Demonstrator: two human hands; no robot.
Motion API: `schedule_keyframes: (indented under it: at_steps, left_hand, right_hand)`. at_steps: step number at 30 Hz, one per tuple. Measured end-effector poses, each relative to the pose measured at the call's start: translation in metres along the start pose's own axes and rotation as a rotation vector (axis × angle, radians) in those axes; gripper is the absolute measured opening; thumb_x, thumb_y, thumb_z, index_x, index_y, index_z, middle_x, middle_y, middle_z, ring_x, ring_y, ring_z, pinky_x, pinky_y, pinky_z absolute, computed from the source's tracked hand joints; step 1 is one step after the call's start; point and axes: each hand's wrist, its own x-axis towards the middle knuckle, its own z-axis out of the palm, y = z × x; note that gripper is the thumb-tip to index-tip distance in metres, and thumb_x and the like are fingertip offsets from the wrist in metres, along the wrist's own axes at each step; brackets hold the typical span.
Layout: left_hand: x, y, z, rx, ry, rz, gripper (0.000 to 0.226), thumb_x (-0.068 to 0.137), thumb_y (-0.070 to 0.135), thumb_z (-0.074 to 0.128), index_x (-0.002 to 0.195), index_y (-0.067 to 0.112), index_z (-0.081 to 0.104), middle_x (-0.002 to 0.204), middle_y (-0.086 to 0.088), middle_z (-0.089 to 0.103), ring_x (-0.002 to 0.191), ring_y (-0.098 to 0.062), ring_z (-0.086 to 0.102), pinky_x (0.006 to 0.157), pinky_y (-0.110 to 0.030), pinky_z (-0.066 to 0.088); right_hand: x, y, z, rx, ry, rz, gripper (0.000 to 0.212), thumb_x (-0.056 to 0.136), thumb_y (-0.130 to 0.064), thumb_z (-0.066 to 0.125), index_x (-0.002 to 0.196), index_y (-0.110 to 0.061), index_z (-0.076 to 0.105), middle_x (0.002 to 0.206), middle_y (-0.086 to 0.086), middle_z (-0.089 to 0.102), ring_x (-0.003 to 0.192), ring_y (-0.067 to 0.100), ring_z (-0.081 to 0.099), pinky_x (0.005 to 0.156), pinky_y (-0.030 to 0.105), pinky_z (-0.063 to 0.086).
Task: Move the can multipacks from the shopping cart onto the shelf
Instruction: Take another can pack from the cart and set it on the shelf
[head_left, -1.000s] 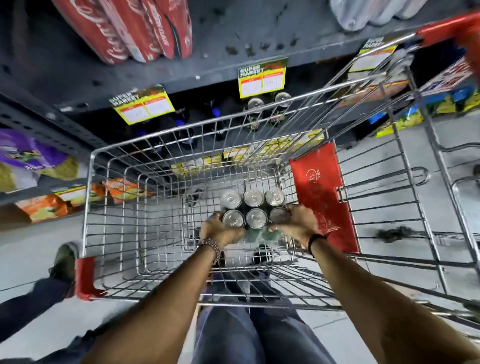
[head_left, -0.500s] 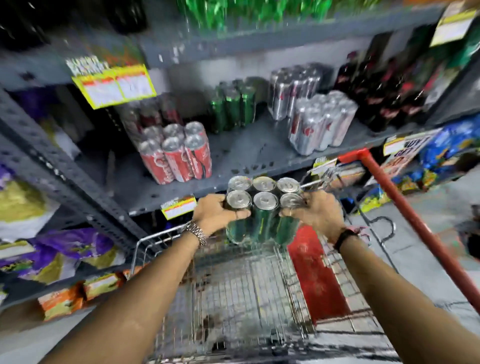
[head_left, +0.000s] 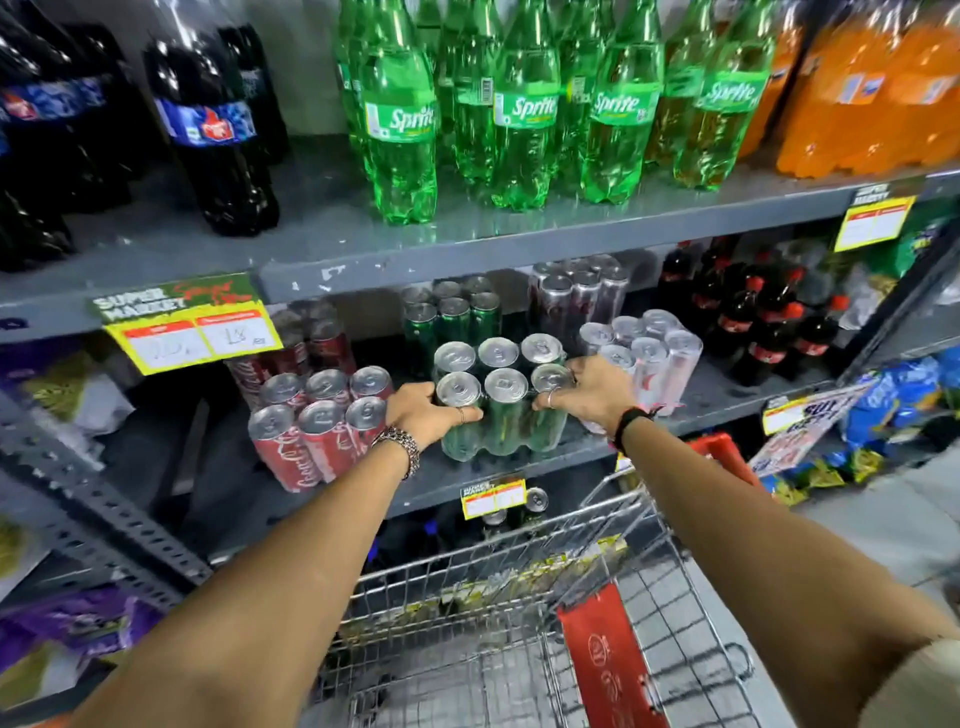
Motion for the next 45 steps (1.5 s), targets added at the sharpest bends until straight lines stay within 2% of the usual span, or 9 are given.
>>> schedule_keyframes:
  at_steps: [4,8,16,21,29,33,37,42,45]
  left_hand:
    - [0.021,0.0,0.012,-0.011,0.06,-0.062,0.041,0.046,0.052,0.083,0.056,0.023,0.056,0.064,0.006,0.062,0.067,-0.015,0.058,0.055,-0.024,0.04]
    - [0.032,-0.009,0.023,-0.019,0.09,-0.109,0.036,0.052,0.047,0.083,0.07,0.021,0.066,0.084,-0.005,0.072,0.082,-0.022,0.065,0.069,-0.029,0.05]
    - [0.046,-0.011,0.029,0.018,0.08,-0.136,0.053,0.054,0.051,0.08,0.094,0.017,0.069,0.102,-0.008,0.073,0.095,-0.024,0.065,0.081,-0.031,0.052]
    - [0.043,-0.012,0.029,0.204,0.131,-0.119,0.066,0.05,0.059,0.079,0.097,0.015,0.064,0.104,-0.008,0.071,0.096,-0.025,0.065,0.079,-0.032,0.053]
    - [0.027,-0.018,0.028,0.197,0.129,-0.075,0.044,0.049,0.056,0.08,0.072,0.026,0.058,0.088,-0.003,0.072,0.075,-0.017,0.06,0.065,-0.025,0.044]
    - [0.023,-0.019,0.028,0.198,0.122,-0.067,0.041,0.049,0.055,0.081,0.064,0.027,0.054,0.085,-0.004,0.071,0.076,-0.02,0.063,0.066,-0.026,0.046]
    - [0.02,-0.017,0.026,0.227,0.107,-0.076,0.05,0.051,0.059,0.078,0.077,0.021,0.059,0.087,-0.005,0.07,0.082,-0.025,0.065,0.071,-0.032,0.052]
    - [0.012,-0.015,0.016,-0.078,0.052,0.021,0.058,0.063,0.016,0.083,0.112,-0.001,0.056,0.117,-0.023,0.063,0.11,-0.033,0.059,0.099,-0.042,0.047]
    - [0.011,-0.018,-0.017,-0.174,0.125,0.122,0.065,0.069,-0.001,0.075,0.126,-0.005,0.045,0.13,-0.026,0.053,0.119,-0.032,0.053,0.099,-0.023,0.044]
  right_hand:
    - [0.038,0.001,0.011,-0.007,-0.072,0.0,0.042,0.056,-0.039,0.085,0.054,-0.019,0.047,0.053,-0.008,0.047,0.054,0.01,0.045,0.042,0.021,0.028]
    - [0.062,0.007,0.031,-0.025,-0.112,-0.007,0.043,0.057,-0.037,0.085,0.087,-0.011,0.07,0.086,0.009,0.07,0.084,0.024,0.065,0.068,0.028,0.049]
    - [0.076,0.017,0.045,0.133,-0.191,-0.048,0.062,0.067,-0.029,0.083,0.119,-0.008,0.057,0.117,0.009,0.068,0.109,0.022,0.061,0.083,0.021,0.042]
    - [0.079,0.017,0.037,0.08,-0.25,-0.093,0.045,0.065,-0.03,0.084,0.102,-0.01,0.068,0.1,0.008,0.071,0.092,0.014,0.058,0.078,0.022,0.041]
    - [0.066,0.014,0.026,0.024,-0.301,-0.143,0.041,0.065,-0.031,0.083,0.096,-0.008,0.07,0.084,0.003,0.061,0.083,0.016,0.055,0.071,0.023,0.038]
    - [0.058,0.012,0.026,-0.006,-0.299,-0.136,0.044,0.065,-0.031,0.082,0.097,-0.004,0.07,0.086,0.006,0.063,0.085,0.018,0.057,0.072,0.026,0.042]
    - [0.053,0.01,0.023,-0.073,-0.294,-0.145,0.048,0.068,-0.036,0.08,0.102,-0.004,0.068,0.104,0.015,0.071,0.101,0.027,0.064,0.085,0.033,0.049]
    - [0.042,-0.003,0.03,-0.09,-0.288,-0.125,0.091,0.069,-0.038,0.079,0.14,-0.004,0.033,0.142,0.016,0.046,0.134,0.032,0.04,0.114,0.04,0.033]
    - [0.035,-0.029,0.037,-0.129,-0.153,-0.215,0.102,0.072,-0.038,0.076,0.147,0.0,0.018,0.156,0.02,0.019,0.147,0.036,0.009,0.121,0.047,0.019]
